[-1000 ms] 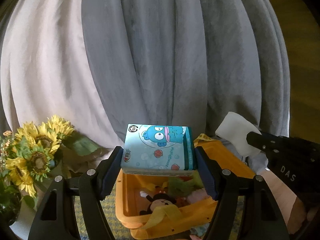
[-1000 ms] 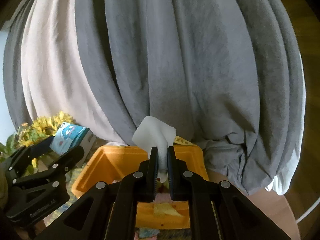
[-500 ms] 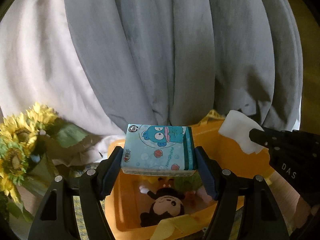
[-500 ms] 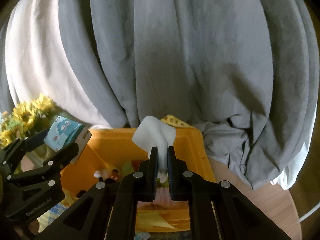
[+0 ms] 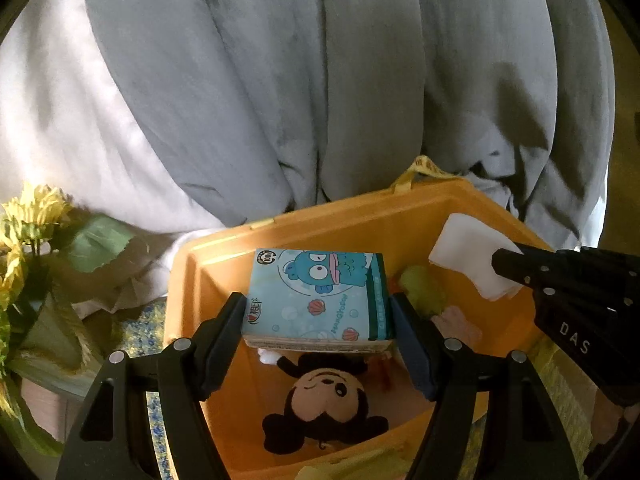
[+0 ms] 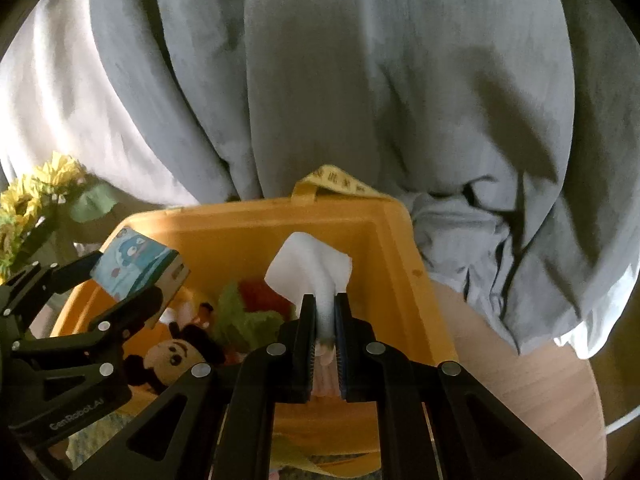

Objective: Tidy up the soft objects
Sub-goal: 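Carry the tissue pack and white cloth over the crate and open both tools, then withdraw both tools from the crate toward the pink sponges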

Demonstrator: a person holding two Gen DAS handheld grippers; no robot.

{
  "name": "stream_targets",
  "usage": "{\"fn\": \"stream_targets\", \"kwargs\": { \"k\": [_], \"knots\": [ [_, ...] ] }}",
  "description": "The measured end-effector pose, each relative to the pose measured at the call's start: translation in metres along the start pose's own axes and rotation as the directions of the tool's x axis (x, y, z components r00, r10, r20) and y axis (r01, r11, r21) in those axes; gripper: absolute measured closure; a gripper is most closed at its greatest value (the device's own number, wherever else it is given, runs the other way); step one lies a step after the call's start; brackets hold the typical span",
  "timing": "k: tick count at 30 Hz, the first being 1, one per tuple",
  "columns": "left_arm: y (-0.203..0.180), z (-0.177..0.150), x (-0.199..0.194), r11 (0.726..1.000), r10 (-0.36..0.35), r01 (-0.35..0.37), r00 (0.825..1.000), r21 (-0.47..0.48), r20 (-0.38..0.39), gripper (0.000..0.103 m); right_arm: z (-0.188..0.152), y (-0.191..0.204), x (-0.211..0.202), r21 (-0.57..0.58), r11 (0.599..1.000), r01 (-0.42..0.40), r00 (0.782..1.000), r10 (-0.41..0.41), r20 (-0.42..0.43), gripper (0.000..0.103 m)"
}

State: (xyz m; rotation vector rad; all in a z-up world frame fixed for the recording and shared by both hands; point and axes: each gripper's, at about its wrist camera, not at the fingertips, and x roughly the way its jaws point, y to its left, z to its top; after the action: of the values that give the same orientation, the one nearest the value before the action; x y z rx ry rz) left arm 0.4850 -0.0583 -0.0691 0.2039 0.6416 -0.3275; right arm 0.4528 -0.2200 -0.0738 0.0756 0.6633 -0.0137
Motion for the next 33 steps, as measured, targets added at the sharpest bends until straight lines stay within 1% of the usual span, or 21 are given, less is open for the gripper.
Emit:
{"fn": "stream_targets", "kwargs": {
  "k": [2, 3, 4, 6, 12, 15, 18, 22, 26, 28, 33],
  "knots": [
    [-0.001, -0.001, 0.002, 1.000, -0.004, 0.004, 1.000, 0.003, -0.011, 0.031, -0.001, -0.001, 0.004, 0.006, 1.000, 0.001, 1.000, -0.001, -0.013, 0.092],
    [0.000, -0.002, 0.002, 1.000, -0.002, 0.002, 1.000, 0.003, -0.010, 0.029, -0.002, -0.002, 0.005, 0.008, 1.000, 0.003, 1.000, -0.003, -0.019, 0.088],
    [-0.001, -0.002, 0.003, 1.000, 0.004, -0.004, 1.000, 0.006, -0.010, 0.024, -0.002, -0.003, 0.006, 0.012, 1.000, 0.007, 1.000, -0.006, -0.023, 0.075],
    [-0.001, -0.001, 0.002, 1.000, 0.009, -0.009, 1.000, 0.009, -0.006, 0.020, -0.003, -0.005, 0.005, 0.021, 1.000, 0.016, 1.000, -0.015, -0.021, 0.059],
    [0.000, 0.001, -0.008, 1.000, 0.025, -0.025, 1.000, -0.004, 0.018, 0.015, -0.001, -0.006, -0.004, 0.025, 0.999, 0.039, 0.999, -0.039, 0.006, 0.059],
    [0.002, 0.003, -0.022, 0.999, 0.037, -0.036, 0.998, -0.019, 0.048, 0.011, 0.000, -0.007, -0.013, 0.037, 0.998, 0.045, 0.998, -0.046, 0.031, 0.052],
    [0.004, 0.005, -0.038, 0.998, 0.049, -0.046, 0.995, -0.034, 0.085, 0.009, 0.002, -0.007, -0.025, 0.045, 0.998, 0.042, 0.997, -0.044, 0.057, 0.051],
    [0.004, 0.006, -0.058, 0.997, 0.058, -0.052, 0.990, -0.051, 0.130, 0.004, 0.005, -0.005, -0.042, 0.048, 0.998, 0.034, 0.994, -0.039, 0.098, 0.043],
    [0.004, 0.004, -0.077, 0.996, 0.063, -0.053, 0.984, -0.066, 0.165, 0.002, 0.006, -0.001, -0.060, 0.045, 0.999, 0.027, 0.990, -0.033, 0.136, 0.041],
    [0.004, 0.001, -0.086, 0.996, 0.067, -0.055, 0.981, -0.071, 0.181, 0.001, 0.005, 0.001, -0.070, 0.044, 0.999, 0.027, 0.988, -0.034, 0.154, 0.037],
    [0.003, -0.006, -0.112, 0.994, 0.084, -0.067, 0.972, -0.083, 0.221, 0.001, 0.000, 0.005, -0.093, 0.043, 0.999, 0.018, 0.981, -0.026, 0.190, 0.036]
  ]
}}
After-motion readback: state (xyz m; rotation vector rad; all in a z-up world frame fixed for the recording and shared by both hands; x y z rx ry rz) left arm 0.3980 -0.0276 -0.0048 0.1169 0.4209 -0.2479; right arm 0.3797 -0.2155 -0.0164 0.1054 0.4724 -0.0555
